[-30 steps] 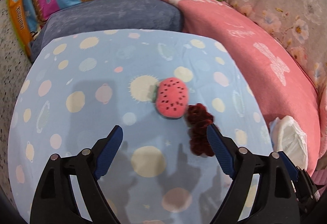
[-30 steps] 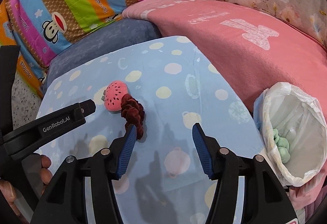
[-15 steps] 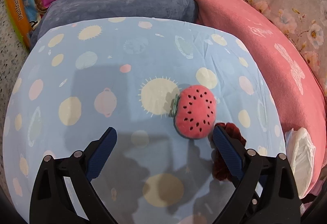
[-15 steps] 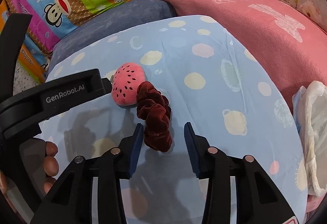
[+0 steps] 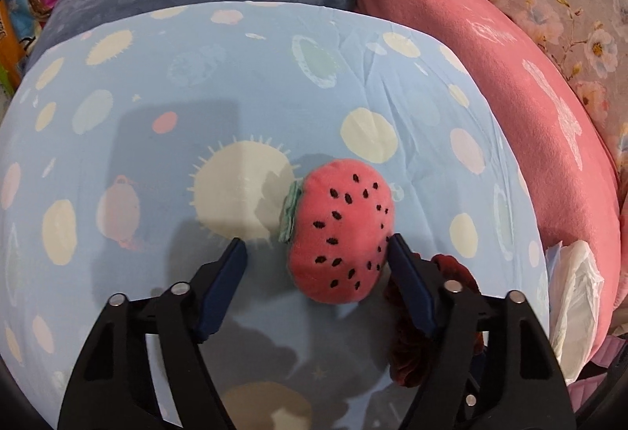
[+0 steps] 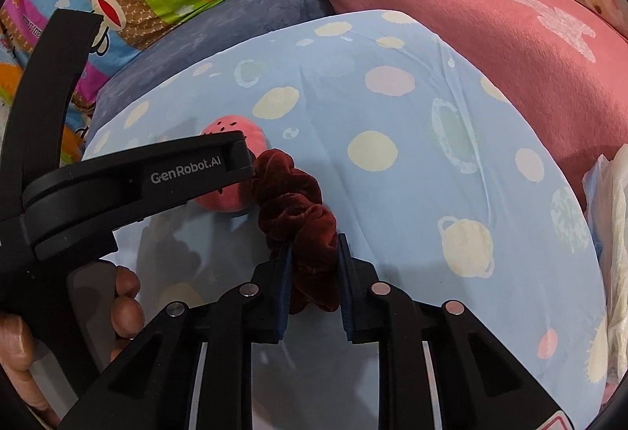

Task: Collect trash
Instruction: 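Grasp the pink strawberry plush with the left gripper while the right gripper grasps the dark red scrunchie, then carry the strawberry plush and red scrunchie into the bin and open both grippers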

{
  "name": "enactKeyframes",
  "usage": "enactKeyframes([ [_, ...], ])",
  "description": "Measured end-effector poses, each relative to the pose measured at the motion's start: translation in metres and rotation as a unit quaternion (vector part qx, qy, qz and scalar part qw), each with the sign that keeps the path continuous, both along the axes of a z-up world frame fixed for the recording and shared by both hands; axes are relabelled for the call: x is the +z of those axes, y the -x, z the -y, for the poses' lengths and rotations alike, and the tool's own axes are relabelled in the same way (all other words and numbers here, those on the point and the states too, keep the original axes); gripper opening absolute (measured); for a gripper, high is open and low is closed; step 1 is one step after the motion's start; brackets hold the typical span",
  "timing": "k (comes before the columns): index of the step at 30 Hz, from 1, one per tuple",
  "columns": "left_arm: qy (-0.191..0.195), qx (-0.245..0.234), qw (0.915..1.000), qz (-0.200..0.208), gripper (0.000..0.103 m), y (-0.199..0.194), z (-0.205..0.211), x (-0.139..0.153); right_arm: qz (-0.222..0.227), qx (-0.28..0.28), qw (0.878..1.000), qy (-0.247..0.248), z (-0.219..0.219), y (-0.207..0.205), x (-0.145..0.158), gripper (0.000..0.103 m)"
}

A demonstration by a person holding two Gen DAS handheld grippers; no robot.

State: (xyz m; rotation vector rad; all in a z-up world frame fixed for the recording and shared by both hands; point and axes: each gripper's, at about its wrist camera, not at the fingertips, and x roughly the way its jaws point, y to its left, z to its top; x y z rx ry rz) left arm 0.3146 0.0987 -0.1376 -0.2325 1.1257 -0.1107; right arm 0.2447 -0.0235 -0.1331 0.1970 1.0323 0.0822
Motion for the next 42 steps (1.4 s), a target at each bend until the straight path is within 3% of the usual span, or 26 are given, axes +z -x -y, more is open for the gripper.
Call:
enactKeyframes([
  [1,0.001,-0.004,1.0,0.001,0.061,0.001,0.002,0.001,0.0,0.0,1.0,0.0,0.0,0.001,0.0,0.019],
  [3,0.006,-0.02,0.9998,0.004,0.044,0.003,0.008,0.004,0.0,-0.001,1.0,-0.001,0.001,0.002,0.001,0.019],
  [8,0.005,-0.036,0.9993,0.013,0.04,0.012,0.017,0.016,0.006,-0.005,1.0,-0.004,0.005,0.009,0.01,0.016],
  [19,0.02,-0.042,0.997,0.062,0.039,0.049,0.031,0.071,0.051,-0.024,0.998,-0.005,0.026,0.043,0.052,0.014],
  [29,0.022,-0.058,0.9917,0.113,0.039,0.086,0.058,0.125,0.101,-0.064,0.993,-0.01,0.069,0.086,0.095,0.014],
  [42,0.01,-0.123,0.9827,0.138,0.039,0.125,0.133,0.152,0.15,-0.135,0.979,-0.005,0.147,0.135,0.133,0.014],
])
